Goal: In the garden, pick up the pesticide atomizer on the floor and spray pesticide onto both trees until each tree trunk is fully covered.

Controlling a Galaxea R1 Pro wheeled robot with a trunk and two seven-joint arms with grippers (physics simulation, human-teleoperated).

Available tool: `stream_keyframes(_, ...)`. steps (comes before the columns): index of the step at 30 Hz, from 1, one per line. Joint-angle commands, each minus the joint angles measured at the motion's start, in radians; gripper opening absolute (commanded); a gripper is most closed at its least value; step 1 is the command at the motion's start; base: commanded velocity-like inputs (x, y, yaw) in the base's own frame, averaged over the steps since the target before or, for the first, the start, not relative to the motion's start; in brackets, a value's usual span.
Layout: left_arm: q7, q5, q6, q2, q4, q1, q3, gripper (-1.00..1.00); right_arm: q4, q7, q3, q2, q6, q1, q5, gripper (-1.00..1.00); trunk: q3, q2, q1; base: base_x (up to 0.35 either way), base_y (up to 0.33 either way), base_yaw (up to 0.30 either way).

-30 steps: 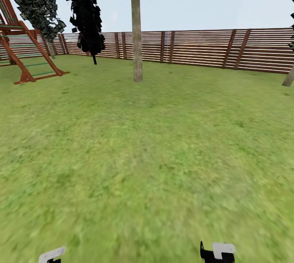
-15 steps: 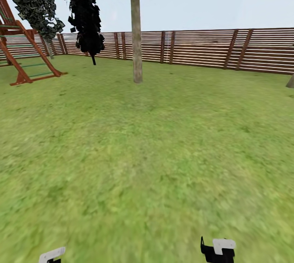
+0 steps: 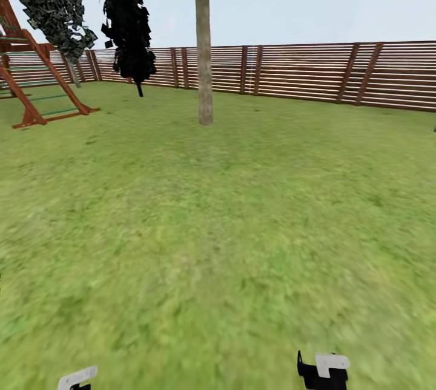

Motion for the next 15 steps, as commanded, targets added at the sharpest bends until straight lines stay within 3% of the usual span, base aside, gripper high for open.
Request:
stream_keyframes(1,0.004,0.004,-0.002,0.000,0.000,0.000,-0.009,-1.00,0.001,-0.006,-0.004,0.000,-0.001,0.000,0.011,1.00,-0.001,0.000,0.000,0.339,0.000,0.219)
stream_keyframes(10,0.004,0.004,-0.002,0.000,0.000,0.000,-0.010,-1.00,0.001,-0.006,-0.004,0.000,-0.001,0.000,0.011,1.00,-0.001,0.000,0.000,0.339,0.033,0.258)
stream_keyframes(15,0.004,0.004,-0.002,0.000,0.000,0.000,-0.010,-1.00,0.001,-0.006,-0.004,0.000,-0.001,0.000,0.011,1.00,-0.001,0.000,0.000,0.339,0.070,0.040)
